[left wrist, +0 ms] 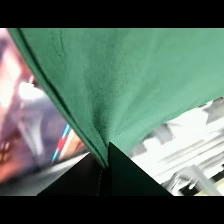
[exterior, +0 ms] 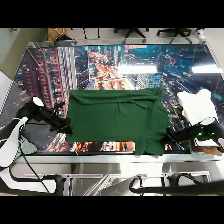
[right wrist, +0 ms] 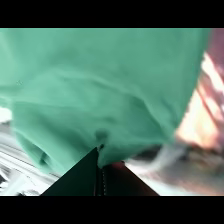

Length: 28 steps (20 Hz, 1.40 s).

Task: Fold the shirts.

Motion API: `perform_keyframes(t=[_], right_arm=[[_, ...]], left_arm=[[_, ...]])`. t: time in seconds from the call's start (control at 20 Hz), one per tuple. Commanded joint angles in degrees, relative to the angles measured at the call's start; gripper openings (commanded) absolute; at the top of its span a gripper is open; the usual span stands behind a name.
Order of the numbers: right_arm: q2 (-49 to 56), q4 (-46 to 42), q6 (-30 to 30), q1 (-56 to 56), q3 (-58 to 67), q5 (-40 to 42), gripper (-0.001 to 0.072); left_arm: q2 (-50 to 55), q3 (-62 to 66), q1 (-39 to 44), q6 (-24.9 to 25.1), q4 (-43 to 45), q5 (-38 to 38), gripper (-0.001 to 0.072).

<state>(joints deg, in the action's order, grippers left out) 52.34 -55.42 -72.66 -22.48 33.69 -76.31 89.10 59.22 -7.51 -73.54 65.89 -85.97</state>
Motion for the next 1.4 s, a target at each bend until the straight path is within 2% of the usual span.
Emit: perform_keyframes(t=[0.0, 0.1, 0.35, 0.45, 0.75, 1.0, 1.3, 1.35], right_arm=[[-3.08, -12.13, -7.10, 0.09, 1.25, -1.73, 0.0019], [-4.96, -10.54, -6.34, 0.09, 1.49, -1.46, 0.0019], [-4.90, 14.58, 8.70, 0.35, 10.67, 1.38, 0.0019], [-2.60, 20.17, 12.28, 1.22, 16.48, 4.00, 0.0020], [13.05, 21.07, 15.89, 10.16, 29.46, 14.62, 0.0020], [26.21, 20.74, 17.46, 11.04, 35.65, 20.65, 0.0020], [30.88, 20.79, 19.69, 11.04, 38.10, 24.52, 0.0025], [30.80, 20.79, 19.89, 11.04, 38.21, 24.06, 0.0103]], left_arm=[[-5.40, -5.05, -1.42, -1.53, 5.22, -0.11, 0.0019], [-9.05, -8.76, -4.33, -1.49, 4.94, 0.17, 0.0020], [-13.14, -5.53, -8.17, 0.09, -1.33, 1.11, 0.0020], [-12.15, -0.04, -7.65, 0.22, -5.68, 1.97, 0.0020], [0.35, 17.84, -3.87, 0.13, -5.90, 3.89, 0.0020], [12.81, 29.90, -4.74, -1.53, -5.66, 4.94, 0.0020], [23.39, 39.28, -4.68, -1.99, -5.51, 3.65, 0.0021], [24.30, 40.30, -4.68, -1.99, -5.51, 3.37, 0.0025]])
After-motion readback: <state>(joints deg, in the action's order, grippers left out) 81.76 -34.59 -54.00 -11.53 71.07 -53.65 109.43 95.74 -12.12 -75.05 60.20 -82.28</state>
